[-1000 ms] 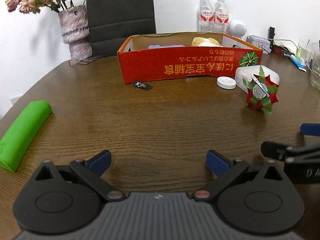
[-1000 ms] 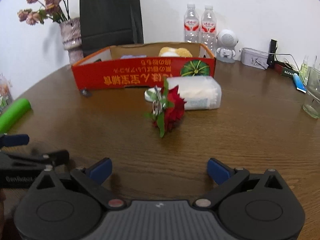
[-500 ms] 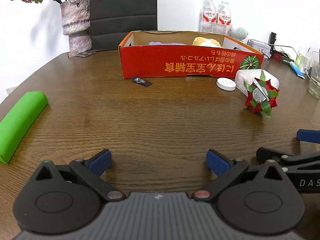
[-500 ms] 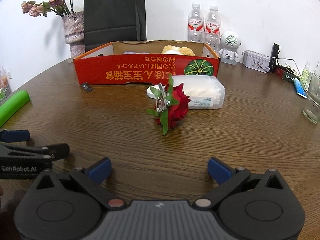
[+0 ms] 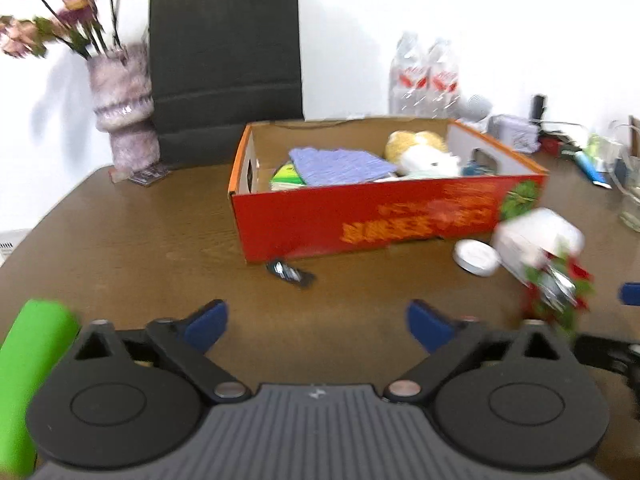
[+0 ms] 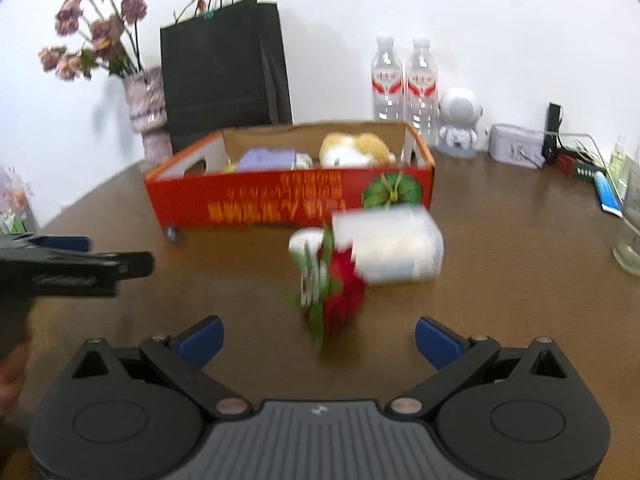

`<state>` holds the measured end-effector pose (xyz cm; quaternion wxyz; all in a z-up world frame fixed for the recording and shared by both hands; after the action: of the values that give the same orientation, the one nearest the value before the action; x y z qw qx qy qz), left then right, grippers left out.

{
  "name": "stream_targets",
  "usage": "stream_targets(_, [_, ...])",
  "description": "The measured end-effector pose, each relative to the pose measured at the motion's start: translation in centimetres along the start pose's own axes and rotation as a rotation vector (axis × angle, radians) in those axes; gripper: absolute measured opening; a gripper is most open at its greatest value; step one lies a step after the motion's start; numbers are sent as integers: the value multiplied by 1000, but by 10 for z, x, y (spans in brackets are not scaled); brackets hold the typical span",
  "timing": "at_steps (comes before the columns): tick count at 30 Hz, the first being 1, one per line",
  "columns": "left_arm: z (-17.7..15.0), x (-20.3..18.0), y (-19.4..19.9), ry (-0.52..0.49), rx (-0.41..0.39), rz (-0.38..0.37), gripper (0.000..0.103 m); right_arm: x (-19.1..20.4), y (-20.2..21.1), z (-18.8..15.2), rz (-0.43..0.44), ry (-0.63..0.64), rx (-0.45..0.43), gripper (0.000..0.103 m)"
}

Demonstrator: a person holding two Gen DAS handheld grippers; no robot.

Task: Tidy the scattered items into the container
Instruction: 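Grasp the red artificial rose with the right gripper while the left gripper grasps the small black tag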

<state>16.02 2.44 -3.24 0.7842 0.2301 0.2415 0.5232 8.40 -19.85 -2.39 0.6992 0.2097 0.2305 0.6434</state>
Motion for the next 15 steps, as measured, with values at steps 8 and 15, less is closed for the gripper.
stream_targets(8, [15, 28, -57, 57, 78, 5, 51, 12, -18, 4, 48, 42, 25, 79])
stream_targets(15, [12, 24, -53, 24, 63, 0, 12, 14, -33, 4, 78, 32, 44, 59])
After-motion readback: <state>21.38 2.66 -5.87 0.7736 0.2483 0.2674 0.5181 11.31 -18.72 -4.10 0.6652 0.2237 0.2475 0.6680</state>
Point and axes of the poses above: each gripper's, at about its wrist camera, not at the fingertips, and y roughly against the way its jaws point, x to its left, z to its top, the point moved 8 cm from there along -y, roughly the way its jaws point, and after that the axes turned 14 degrees about -z, right-handed, at the moved point
